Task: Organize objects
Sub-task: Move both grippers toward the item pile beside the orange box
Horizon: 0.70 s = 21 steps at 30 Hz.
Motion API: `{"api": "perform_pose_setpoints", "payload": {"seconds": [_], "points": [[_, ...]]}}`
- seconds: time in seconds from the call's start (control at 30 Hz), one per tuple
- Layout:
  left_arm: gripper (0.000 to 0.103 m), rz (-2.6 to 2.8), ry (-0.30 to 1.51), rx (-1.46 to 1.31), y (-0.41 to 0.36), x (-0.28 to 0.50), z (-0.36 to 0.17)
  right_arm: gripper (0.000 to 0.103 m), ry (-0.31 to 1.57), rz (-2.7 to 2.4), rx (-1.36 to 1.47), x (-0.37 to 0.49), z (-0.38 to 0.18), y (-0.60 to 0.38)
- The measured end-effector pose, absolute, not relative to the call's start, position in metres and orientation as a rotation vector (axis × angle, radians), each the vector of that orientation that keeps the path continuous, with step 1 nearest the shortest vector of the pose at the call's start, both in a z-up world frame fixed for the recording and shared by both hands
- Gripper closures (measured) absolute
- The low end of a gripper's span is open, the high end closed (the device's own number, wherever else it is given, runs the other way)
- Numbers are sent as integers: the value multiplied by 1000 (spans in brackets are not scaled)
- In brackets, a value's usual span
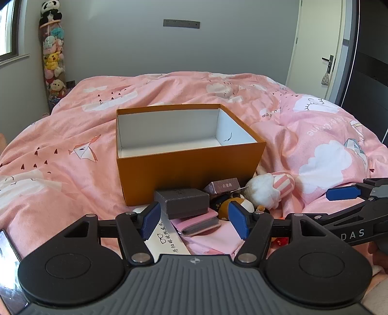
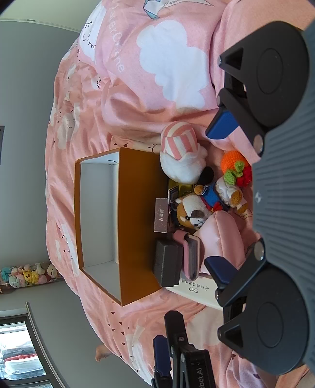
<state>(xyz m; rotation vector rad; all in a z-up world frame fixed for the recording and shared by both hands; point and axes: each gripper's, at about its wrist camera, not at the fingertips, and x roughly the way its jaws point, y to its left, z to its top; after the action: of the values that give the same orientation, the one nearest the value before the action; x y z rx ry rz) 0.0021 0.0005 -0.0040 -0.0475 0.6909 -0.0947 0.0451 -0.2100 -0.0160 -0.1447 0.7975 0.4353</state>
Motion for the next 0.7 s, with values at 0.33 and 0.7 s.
{"api": "perform_pose_setpoints", "payload": {"seconds": [0.33,0.7], "points": [[28,-94,723,-83,7,6,-6,1,824,447,-146,50,-16,-210],[28,-113,865,-192,30,25,-22,22,884,533,-210,76,-17,-197]]}}
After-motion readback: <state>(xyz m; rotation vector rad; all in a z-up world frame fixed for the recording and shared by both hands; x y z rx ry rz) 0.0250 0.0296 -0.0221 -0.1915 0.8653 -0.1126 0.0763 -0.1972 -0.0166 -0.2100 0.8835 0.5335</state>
